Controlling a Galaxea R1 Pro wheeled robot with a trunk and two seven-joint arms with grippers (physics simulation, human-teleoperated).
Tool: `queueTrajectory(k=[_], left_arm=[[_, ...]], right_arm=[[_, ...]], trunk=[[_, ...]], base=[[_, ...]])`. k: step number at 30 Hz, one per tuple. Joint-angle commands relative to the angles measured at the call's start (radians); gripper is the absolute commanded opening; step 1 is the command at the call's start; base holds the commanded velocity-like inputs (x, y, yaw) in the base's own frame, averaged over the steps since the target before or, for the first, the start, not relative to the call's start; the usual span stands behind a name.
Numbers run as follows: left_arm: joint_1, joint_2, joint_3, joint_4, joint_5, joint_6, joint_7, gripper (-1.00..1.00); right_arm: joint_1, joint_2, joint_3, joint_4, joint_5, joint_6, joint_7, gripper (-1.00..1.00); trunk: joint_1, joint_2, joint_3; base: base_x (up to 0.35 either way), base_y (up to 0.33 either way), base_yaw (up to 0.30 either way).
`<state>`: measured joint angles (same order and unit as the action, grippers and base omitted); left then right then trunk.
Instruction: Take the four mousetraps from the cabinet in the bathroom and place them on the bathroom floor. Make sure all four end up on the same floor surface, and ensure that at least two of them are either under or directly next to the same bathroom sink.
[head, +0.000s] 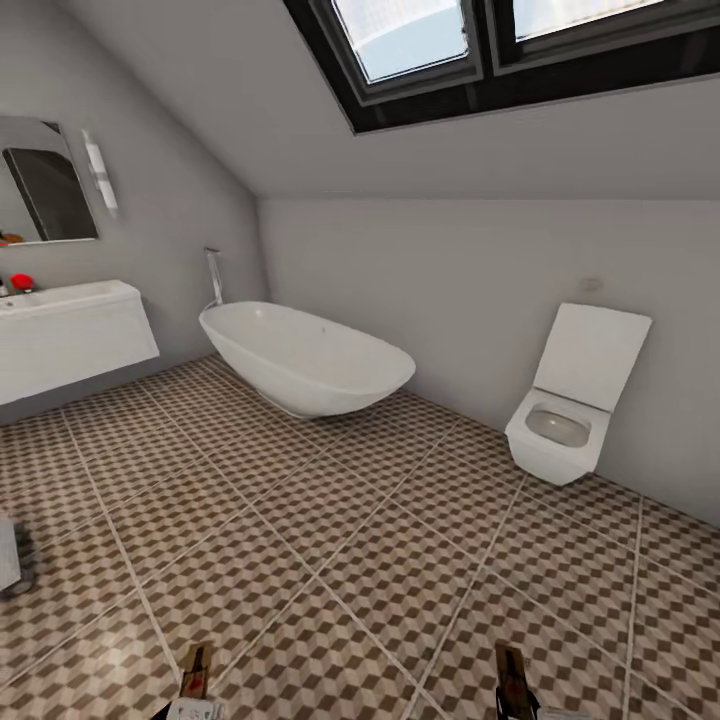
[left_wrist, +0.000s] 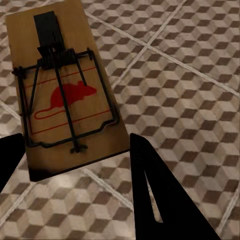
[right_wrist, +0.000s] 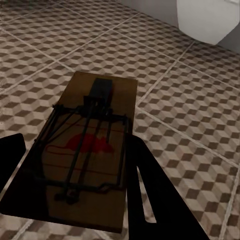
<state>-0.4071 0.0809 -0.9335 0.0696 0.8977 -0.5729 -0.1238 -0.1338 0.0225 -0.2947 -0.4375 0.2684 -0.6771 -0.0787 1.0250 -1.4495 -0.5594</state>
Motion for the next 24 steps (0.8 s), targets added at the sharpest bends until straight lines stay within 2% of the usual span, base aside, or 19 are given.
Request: queueTrajectory(k=[1,10,24], left_arm=[[-0.001,0.002,-0.004,0.004,0.012,-0.002,-0.005,-1.00],[-0.001,0.001,-0.005,0.003,0.016,0.000,-0.007,-1.00],[-0.001,-0.009,-0.005,0.003,0.017,0.003,-0.005,-1.00]], right_arm=[[0.000,0.001,-0.004,0.000,0.011,-0.002,-0.006,-1.00],[0.000,0.001,-0.004,0.000,0.011,-0.002,-0.006,-1.00],[0.000,0.001,-0.006,-0.001,0.011,-0.002,-0.006,-1.00]], trunk=[[0.000,0.000,0.001],[0.000,0.000,0.013],[0.000,0.000,0.031]], base=[[0.000,0.000,0.098],[0.005,0.000,0.098],[0.082,-0.017,0.104]])
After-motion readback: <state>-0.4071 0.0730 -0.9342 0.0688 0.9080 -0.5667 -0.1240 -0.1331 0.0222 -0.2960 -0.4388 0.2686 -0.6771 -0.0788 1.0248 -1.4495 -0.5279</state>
